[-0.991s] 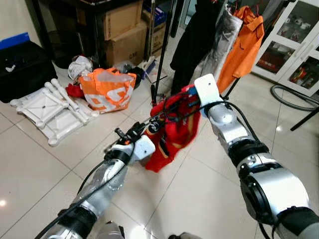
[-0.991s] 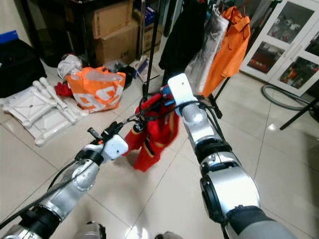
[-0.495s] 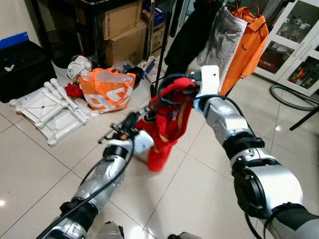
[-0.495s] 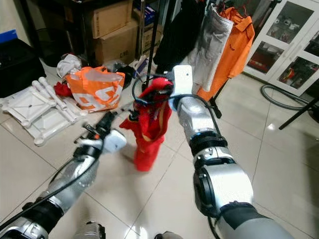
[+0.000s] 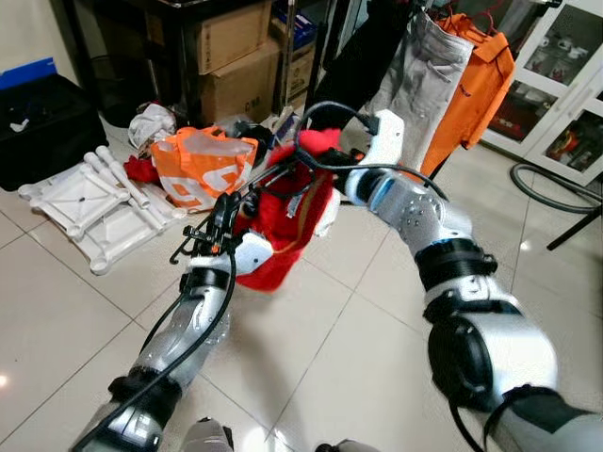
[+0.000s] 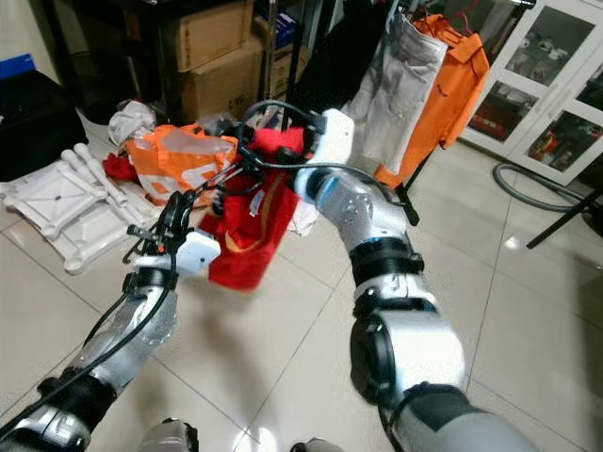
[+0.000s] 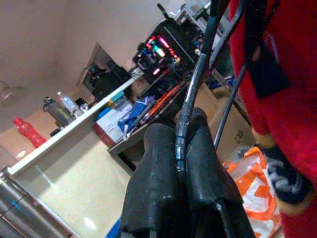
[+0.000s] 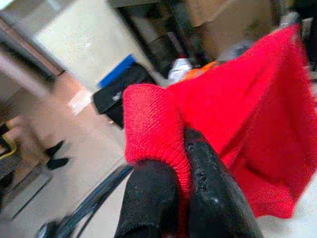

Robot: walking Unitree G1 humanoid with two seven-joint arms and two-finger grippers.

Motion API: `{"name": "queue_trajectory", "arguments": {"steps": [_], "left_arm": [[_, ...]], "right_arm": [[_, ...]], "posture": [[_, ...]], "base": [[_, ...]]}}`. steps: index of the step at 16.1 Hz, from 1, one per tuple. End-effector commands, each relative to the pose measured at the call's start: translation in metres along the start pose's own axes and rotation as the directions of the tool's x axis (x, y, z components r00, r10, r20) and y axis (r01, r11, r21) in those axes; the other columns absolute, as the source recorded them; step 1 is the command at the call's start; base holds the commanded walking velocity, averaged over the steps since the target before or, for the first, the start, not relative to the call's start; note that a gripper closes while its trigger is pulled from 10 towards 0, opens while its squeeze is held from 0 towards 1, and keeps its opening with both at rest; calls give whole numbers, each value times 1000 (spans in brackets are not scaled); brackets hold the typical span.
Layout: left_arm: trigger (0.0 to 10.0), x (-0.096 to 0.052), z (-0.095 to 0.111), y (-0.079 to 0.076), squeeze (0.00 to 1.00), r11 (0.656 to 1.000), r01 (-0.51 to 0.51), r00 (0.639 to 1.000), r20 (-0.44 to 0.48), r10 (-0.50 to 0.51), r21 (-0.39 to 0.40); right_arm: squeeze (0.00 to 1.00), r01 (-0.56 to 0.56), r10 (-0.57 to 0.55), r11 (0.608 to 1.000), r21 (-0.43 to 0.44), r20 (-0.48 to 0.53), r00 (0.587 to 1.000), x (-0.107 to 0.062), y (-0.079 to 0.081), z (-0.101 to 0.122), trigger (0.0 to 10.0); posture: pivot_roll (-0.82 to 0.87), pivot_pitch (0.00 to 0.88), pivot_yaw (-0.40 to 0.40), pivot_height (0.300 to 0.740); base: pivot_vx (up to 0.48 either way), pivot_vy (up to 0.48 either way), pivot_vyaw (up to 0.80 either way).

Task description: Hang hanger

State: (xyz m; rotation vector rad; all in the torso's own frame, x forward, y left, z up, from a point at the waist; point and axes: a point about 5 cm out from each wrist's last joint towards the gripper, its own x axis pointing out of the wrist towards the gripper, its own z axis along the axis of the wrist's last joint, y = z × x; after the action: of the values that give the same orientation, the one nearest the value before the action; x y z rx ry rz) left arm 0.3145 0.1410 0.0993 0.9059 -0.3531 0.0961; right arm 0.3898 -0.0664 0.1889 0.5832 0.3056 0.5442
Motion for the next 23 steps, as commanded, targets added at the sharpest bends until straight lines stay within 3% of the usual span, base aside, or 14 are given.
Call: {"name": "queue_trajectory", "arguments": {"steps": [1, 4, 7, 9, 12, 13, 14, 15, 18, 21, 23], "left_arm": [[10000, 12, 9, 7, 0, 997, -71, 997, 21, 72, -42], [10000, 16, -4, 11, 0, 994, -101, 993, -63, 98, -52], [10000, 17, -8, 13, 0, 994, -103, 992, -79, 99, -48], [10000, 16, -9, 12, 0, 993, -98, 992, -87, 92, -69], [10000, 16, -10, 11, 0, 992, -95, 992, -93, 87, -82], [10000, 16, -8, 9, 0, 993, -75, 995, -78, 68, -87], [10000, 16, -8, 9, 0, 994, -69, 995, -74, 63, -88], [10000, 15, -7, 7, 0, 994, -63, 996, -68, 57, -91], [10000, 13, -6, 5, 0, 994, -55, 997, -63, 49, -91], [10000, 17, -18, 18, 0, 993, -110, 990, -98, 106, -37], [10000, 22, -24, 30, 0, 989, -148, 983, -105, 148, 5]], "right_arm": [[0, -54, 53, 998, -20, -6, 999, -4, 4, 0, 0], [0, -202, 199, 969, -143, -38, 979, -17, 21, -3, 0], [0, -191, 180, 964, -187, -74, 981, -25, 13, -10, 0], [0, -141, 120, 949, -280, -91, 989, -30, -5, -23, 0], [0, -153, 121, 935, -320, -116, 986, -35, -6, -30, 0], [0, -95, 53, 912, -399, -116, 992, -33, -17, -35, 10000], [0, -80, 37, 904, -420, -110, 993, -33, -19, -36, 10000], [1000, -67, 28, 895, -440, -94, 995, -32, -22, -36, 10000], [1000, -131, 92, 892, -432, -110, 990, -34, -20, -42, 10000], [1000, -267, 234, 863, -429, -129, 964, -40, -7, -48, 10000], [1000, -307, 267, 846, -436, -150, 952, -44, -5, -55, 10000]], "posture": [[89, 78, -170, 740], [79, 79, -169, 740], [75, 80, -166, 740], [77, 78, -161, 740], [75, 74, -158, 740], [75, 74, -158, 740], [75, 74, -158, 740], [80, 68, -156, 740], [80, 66, -156, 740], [85, 68, -159, 740], [82, 66, -159, 740]], "base": [[0, 0, 0], [0, 0, 0], [0, 0, 0], [0, 0, 0], [0, 0, 0], [0, 0, 0], [0, 0, 0], [0, 0, 0], [0, 0, 0], [0, 0, 0], [0, 0, 0]]}}
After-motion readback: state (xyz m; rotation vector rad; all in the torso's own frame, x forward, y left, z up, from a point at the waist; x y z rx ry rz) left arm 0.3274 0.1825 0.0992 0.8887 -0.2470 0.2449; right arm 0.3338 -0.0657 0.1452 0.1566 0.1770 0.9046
